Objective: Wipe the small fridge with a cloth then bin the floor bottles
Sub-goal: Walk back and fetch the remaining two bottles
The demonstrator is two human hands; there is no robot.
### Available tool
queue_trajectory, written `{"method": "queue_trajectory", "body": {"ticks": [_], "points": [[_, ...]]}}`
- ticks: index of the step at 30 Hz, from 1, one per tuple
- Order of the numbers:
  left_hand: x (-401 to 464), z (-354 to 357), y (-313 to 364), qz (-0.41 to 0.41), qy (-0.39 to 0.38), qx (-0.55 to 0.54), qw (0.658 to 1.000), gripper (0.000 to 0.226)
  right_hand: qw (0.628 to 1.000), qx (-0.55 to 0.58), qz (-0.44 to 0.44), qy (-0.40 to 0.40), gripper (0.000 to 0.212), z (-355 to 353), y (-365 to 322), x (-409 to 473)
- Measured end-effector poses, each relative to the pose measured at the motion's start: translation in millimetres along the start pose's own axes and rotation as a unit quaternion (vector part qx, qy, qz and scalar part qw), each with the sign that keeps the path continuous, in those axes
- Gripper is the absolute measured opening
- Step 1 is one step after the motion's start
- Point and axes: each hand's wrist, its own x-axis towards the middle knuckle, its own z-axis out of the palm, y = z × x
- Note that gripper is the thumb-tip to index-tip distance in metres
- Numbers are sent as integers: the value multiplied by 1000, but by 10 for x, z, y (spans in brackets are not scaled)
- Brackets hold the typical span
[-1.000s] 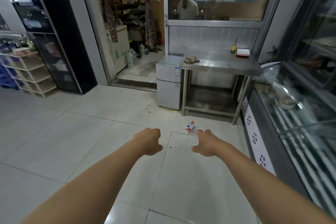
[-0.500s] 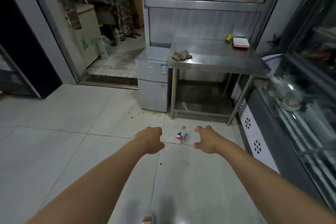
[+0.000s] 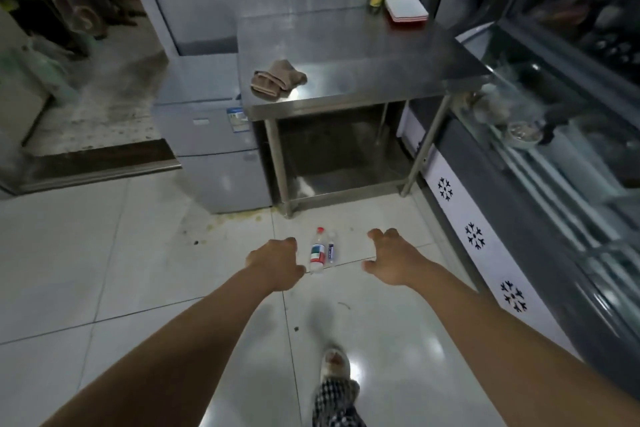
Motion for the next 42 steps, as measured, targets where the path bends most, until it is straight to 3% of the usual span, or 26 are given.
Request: {"method": "queue_trajectory", "body": {"ticks": [9,18,27,35,42], "points": [[1662,-42,-130,-3,-44,-2,999,47,997,28,42,-58,63,172,76,1705],[3187,385,-373,7,-83,8,996,51,994,49,88,-50,58,727,212,2930],[4717,1870,-589,15,-142,-16,990,53,983,97,148,-50,60,2033,484,4173],[5942,3469,-772,-31,-105,-111,988,51,975,143,169,16,59,3392,1080,5467],[6556,4479,-881,-64,-103,-160,980,67,962,200,178,60,63,4215,1506,6275]]}}
